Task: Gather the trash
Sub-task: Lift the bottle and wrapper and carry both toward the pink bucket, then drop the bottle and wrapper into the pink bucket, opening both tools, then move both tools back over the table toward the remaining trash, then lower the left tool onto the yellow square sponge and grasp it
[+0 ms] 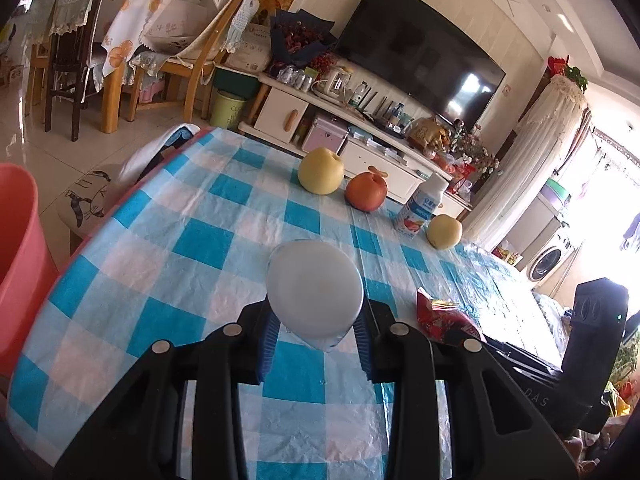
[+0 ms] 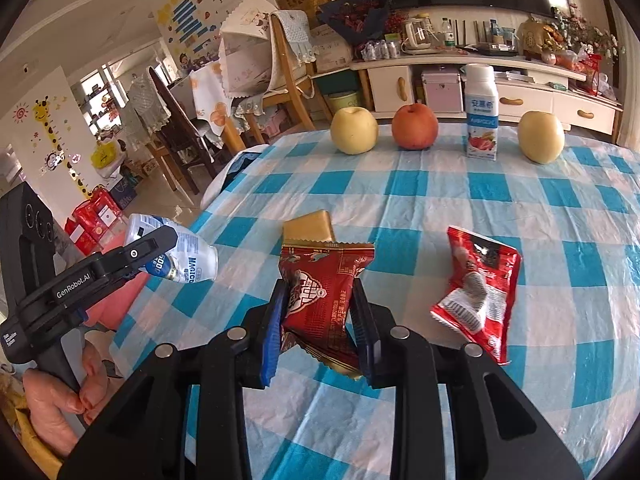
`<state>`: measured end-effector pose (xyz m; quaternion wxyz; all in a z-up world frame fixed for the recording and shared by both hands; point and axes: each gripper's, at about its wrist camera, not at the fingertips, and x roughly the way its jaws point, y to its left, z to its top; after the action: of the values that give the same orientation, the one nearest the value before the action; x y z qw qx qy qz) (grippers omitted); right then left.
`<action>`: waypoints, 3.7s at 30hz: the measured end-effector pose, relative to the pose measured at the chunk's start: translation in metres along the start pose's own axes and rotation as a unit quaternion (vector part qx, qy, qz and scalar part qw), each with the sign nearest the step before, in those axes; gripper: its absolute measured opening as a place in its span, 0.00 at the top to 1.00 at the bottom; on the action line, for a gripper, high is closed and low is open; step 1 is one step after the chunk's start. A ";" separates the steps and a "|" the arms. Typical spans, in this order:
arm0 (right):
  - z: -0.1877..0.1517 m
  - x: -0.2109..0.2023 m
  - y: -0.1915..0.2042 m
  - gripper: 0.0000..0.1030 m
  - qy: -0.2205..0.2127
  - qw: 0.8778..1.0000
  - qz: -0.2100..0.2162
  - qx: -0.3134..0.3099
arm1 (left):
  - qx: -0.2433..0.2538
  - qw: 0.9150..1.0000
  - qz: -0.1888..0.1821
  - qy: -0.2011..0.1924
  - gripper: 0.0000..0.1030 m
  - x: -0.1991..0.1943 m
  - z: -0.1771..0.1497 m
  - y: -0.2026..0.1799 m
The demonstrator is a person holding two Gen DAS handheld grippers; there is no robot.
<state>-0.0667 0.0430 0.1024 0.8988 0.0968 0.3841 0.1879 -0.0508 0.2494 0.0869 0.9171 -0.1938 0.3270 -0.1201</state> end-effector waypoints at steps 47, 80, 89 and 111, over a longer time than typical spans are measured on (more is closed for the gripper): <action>0.032 0.151 0.280 0.16 0.054 0.980 0.145 -0.123 | -0.289 0.908 0.247 -0.176 0.19 -0.124 0.023 0.270; -0.001 0.005 0.091 0.11 -0.030 0.998 0.003 -0.053 | -0.026 0.988 0.132 -0.073 0.04 -0.049 0.012 0.093; -0.006 -0.018 0.050 0.11 -0.045 0.999 -0.003 -0.014 | 0.001 0.993 0.107 -0.051 0.04 -0.032 -0.002 0.055; -0.009 -0.045 -0.028 0.09 -0.058 0.997 -0.037 0.032 | 0.053 0.988 0.147 0.012 0.04 0.016 -0.016 -0.008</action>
<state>-0.0944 -0.0009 0.1166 0.9221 0.1223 0.3408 0.1361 -0.0494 0.2322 0.0700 0.9298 -0.0937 0.3559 -0.0035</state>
